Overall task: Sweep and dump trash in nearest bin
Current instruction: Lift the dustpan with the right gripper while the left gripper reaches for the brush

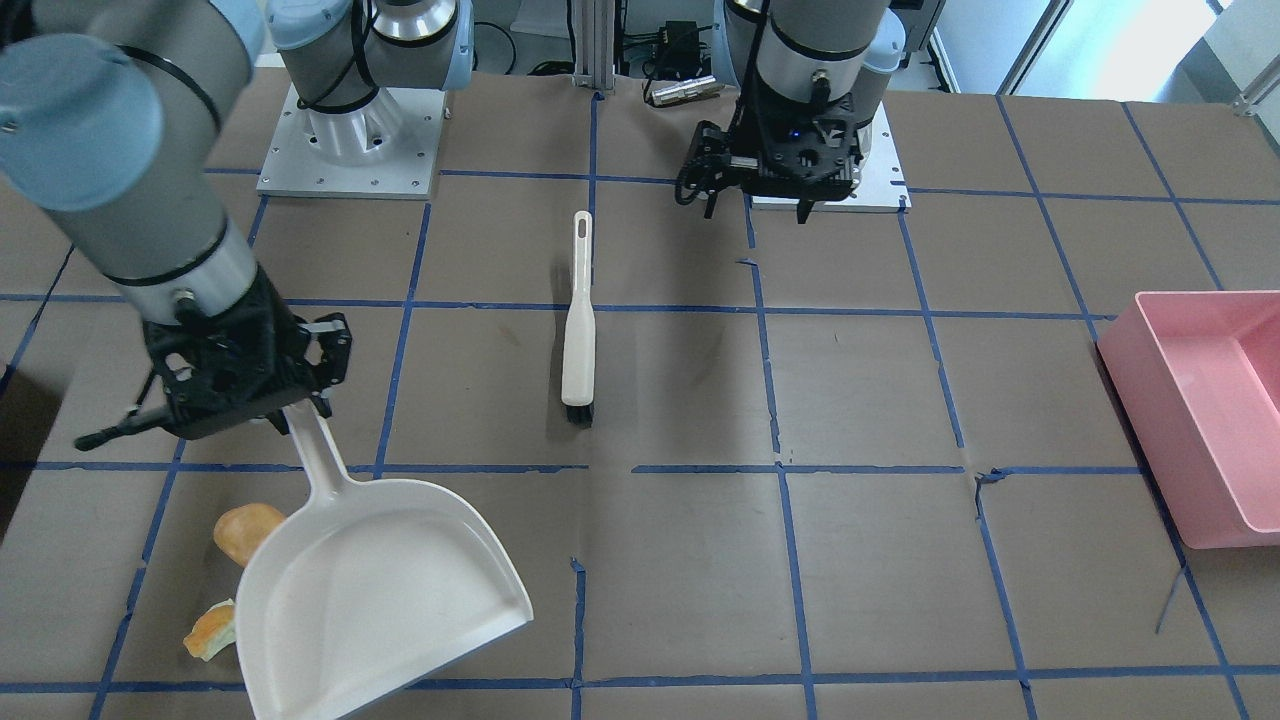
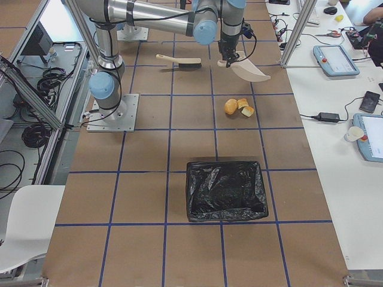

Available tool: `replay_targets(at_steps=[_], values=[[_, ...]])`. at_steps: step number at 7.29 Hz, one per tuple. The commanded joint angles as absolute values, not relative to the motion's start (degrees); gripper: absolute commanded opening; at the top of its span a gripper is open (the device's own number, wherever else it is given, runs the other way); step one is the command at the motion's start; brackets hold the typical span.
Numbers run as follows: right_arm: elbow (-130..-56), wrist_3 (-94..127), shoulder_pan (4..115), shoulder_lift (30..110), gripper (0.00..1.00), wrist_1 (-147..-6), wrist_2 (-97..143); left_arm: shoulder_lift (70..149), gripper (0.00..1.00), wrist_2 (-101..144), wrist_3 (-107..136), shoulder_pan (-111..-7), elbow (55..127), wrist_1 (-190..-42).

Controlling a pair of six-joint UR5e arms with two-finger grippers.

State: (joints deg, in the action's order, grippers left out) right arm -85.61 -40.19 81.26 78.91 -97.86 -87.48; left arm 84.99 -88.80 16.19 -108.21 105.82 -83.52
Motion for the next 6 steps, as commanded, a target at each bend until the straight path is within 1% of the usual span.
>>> replay_targets(at_steps=[1, 3, 4, 5, 6], values=[[-85.1, -56.2, 74.0, 79.2, 0.0, -95.8, -88.6, 86.1, 1.0, -88.4, 21.3, -115.5, 113.2, -73.0], [-84.3, -74.9, 66.5, 78.7, 0.0, -97.0, -88.7, 89.0, 1.0, -88.6, 28.0, -121.8, 115.5, -67.7], [-83.7, -83.9, 64.1, 77.3, 0.0, -100.8, -88.8, 92.3, 1.0, -88.7, 29.8, -123.7, 116.1, -63.8], [-82.6, -92.6, 61.5, 74.2, 0.0, -104.0, -88.9, 95.3, 1.0, -89.2, 29.9, -126.0, 117.1, -59.4], [-80.4, -101.4, 57.3, 71.0, 0.0, -105.1, -88.4, 97.0, 1.0, -89.5, 31.4, -127.9, 119.9, -54.5]])
